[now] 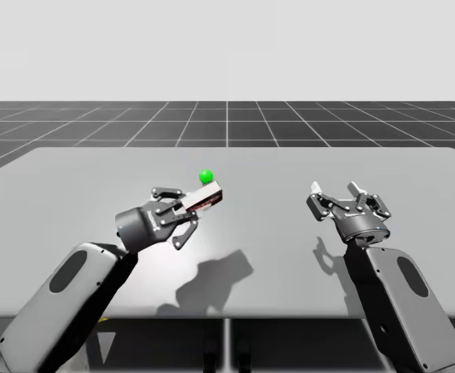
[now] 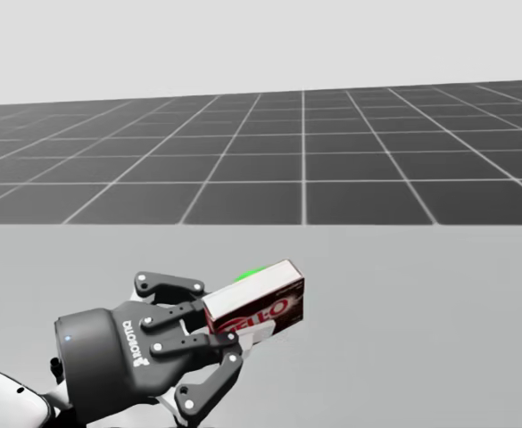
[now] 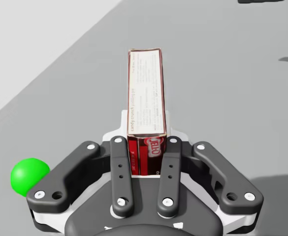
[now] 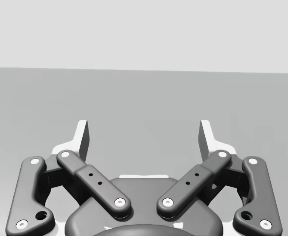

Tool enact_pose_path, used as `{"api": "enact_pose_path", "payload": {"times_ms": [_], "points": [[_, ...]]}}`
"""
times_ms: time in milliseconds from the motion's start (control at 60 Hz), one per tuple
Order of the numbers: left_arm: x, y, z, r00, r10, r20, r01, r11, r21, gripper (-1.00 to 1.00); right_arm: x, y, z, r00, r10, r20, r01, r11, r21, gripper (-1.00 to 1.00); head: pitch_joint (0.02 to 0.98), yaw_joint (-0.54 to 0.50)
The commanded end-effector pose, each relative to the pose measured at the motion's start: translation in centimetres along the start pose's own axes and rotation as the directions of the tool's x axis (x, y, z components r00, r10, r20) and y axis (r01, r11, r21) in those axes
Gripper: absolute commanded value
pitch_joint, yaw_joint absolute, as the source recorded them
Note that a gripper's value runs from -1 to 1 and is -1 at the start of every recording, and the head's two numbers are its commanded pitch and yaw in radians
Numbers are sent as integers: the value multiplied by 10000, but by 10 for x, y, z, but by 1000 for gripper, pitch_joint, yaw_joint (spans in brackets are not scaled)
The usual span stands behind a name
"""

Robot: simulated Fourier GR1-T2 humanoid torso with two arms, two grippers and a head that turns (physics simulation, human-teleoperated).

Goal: Watch the red light. When it turns green, pick up the object.

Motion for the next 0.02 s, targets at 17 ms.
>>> {"api": "enact_pose_path", "payload": {"times_ms": [17], "points": [[53,14,1,9916,-629,1131,572,9970,529,1000,0,0,-1,10000,23,4,-23,10000,18,-1000,425,104]]}}
